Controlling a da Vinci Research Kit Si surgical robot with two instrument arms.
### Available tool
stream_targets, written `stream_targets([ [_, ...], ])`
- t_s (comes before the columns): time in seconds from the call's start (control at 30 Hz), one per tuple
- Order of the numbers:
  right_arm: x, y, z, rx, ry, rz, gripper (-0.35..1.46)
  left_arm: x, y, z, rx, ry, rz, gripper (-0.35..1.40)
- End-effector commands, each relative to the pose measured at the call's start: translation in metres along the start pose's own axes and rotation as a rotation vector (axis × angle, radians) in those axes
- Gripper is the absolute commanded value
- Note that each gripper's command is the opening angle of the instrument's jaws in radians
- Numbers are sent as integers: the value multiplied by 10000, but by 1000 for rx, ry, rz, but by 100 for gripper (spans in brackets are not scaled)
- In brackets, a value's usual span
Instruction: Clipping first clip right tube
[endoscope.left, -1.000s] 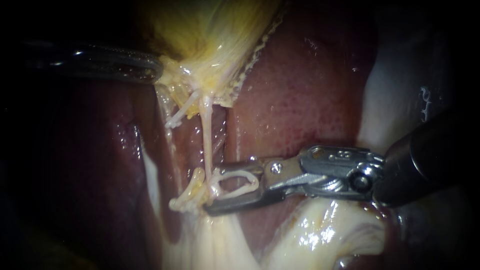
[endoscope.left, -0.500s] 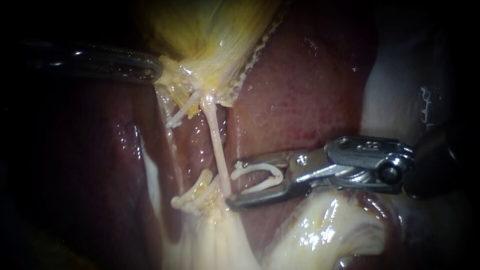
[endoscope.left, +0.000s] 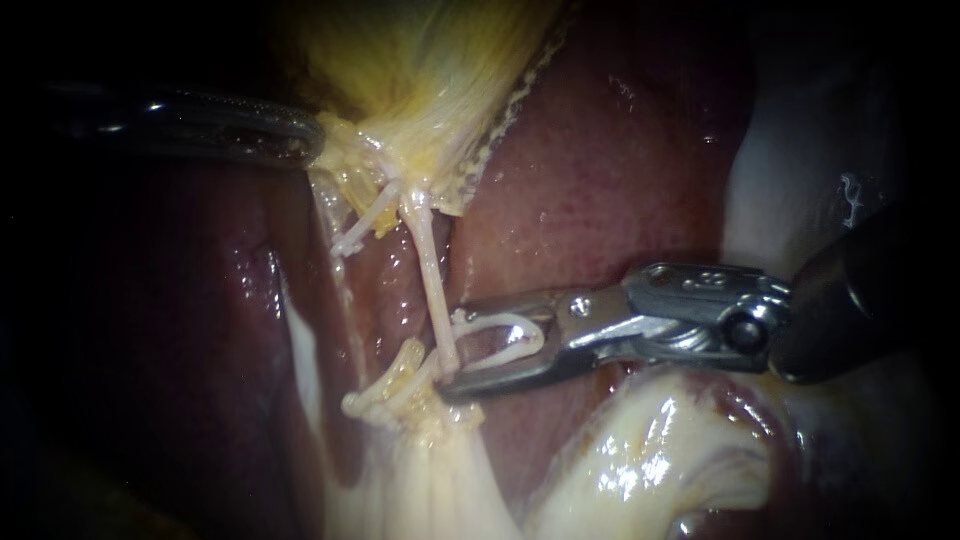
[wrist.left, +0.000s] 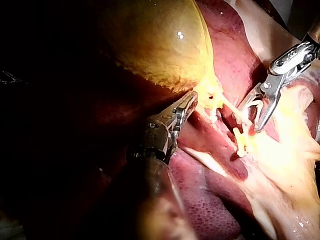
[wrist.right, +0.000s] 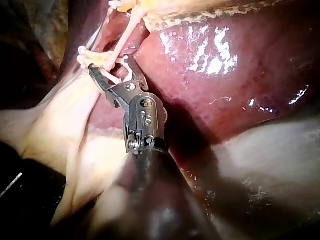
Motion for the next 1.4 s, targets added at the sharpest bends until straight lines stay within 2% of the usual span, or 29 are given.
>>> stream_targets([
  [0.03, 1, -1, 3, 11, 25, 19, 46, 0, 0, 0, 0, 0, 0, -35],
  [0.17, 5, -1, 11, 38, 80, 69, 47, 0, 0, 0, 0, 0, 0, -35],
  [0.33, 8, -10, 10, 118, 120, 130, 47, 0, 0, 0, 0, 0, 0, -35],
  [0.6, 12, -39, 13, 242, 110, 174, 45, 0, 0, 0, 0, 0, 0, -35],
  [0.7, 12, -44, 14, 276, 99, 177, 44, 0, 0, 0, 0, 0, 0, -35],
  [0.8, 10, -45, 14, 283, 94, 172, 42, 0, 0, 0, 0, 0, 0, -35],
  [0.9, 8, -44, 15, 261, 108, 174, 40, 0, 0, 0, 0, 0, 0, -35],
  [1.0, 7, -44, 14, 259, 110, 174, 31, 0, 0, 0, 0, 0, 0, -35],
  [1.13, 7, -43, 13, 261, 109, 175, 3, 0, 0, 0, 0, 0, 0, -35],
  [1.4, 6, -35, 12, 260, 104, 204, -35, 0, 0, 0, 0, 0, 0, -35],
])
